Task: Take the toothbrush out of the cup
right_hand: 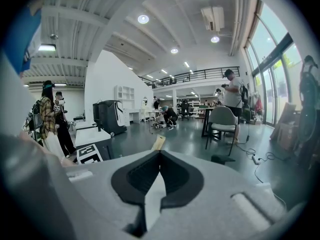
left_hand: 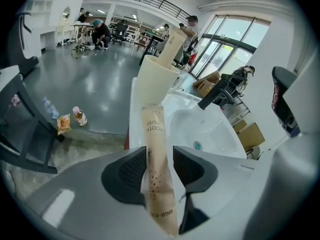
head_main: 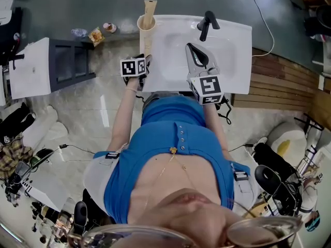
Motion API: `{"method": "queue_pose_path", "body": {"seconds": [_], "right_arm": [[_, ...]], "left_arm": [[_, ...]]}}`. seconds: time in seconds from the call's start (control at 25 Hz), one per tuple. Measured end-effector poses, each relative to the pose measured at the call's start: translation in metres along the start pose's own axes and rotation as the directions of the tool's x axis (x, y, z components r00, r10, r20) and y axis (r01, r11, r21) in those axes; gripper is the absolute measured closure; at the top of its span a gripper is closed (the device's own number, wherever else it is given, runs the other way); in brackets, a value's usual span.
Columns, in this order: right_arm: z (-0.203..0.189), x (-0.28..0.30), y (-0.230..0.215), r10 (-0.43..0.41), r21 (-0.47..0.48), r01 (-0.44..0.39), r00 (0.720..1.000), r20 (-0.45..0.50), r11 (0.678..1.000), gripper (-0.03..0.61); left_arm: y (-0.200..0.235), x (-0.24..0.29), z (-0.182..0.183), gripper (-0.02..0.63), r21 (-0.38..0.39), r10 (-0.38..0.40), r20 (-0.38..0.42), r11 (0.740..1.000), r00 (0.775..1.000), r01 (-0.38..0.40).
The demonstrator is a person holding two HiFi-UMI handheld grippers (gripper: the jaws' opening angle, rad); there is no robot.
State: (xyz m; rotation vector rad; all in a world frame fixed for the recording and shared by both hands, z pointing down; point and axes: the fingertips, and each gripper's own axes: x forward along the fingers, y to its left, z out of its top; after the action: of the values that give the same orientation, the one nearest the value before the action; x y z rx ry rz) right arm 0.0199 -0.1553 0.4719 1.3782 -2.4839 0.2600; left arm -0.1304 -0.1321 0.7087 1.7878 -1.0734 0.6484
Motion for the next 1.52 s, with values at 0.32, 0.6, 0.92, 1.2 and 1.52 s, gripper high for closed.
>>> {"method": "queue_pose_path", "body": {"seconds": [0.32,0.6,0.92,1.2,1.52], "right_arm": [[-0.002,0.006,0.003,0.01,-0.004,-0.01,1.0,-0.009,1.0,0.577],[-0.004,0.016,0.01,0.029,-0.012,-0.029,0.999,-0.019,1.0,0.577],[-0.006,0.033,0.022,0.052,-0.016,-0.052,0.998,-0.028,0.999,0.577],[-0.011,0.048,0.033,0.068,0.0,-0.068,0.997,-0.035,0.998,0.577],[-0.012,0.067,0.047,0.095,-0.001,-0.095,0.994,-0.05,0.995,0.577]], "left_arm": [[-0.003,-0.015,0.015,0.414,0.053,0.027,0.057,0.998,0.998,-0.03],[-0.005,-0.03,0.032,0.57,0.12,0.07,0.133,0.989,0.989,-0.086],[-0.018,-0.046,0.049,0.614,0.132,0.026,0.209,0.99,0.977,-0.055],[-0.034,-0.06,0.068,0.614,0.195,0.002,0.274,0.979,0.962,-0.057],[-0.048,-0.081,0.091,0.614,0.245,-0.04,0.352,0.968,0.935,-0.051]]}}
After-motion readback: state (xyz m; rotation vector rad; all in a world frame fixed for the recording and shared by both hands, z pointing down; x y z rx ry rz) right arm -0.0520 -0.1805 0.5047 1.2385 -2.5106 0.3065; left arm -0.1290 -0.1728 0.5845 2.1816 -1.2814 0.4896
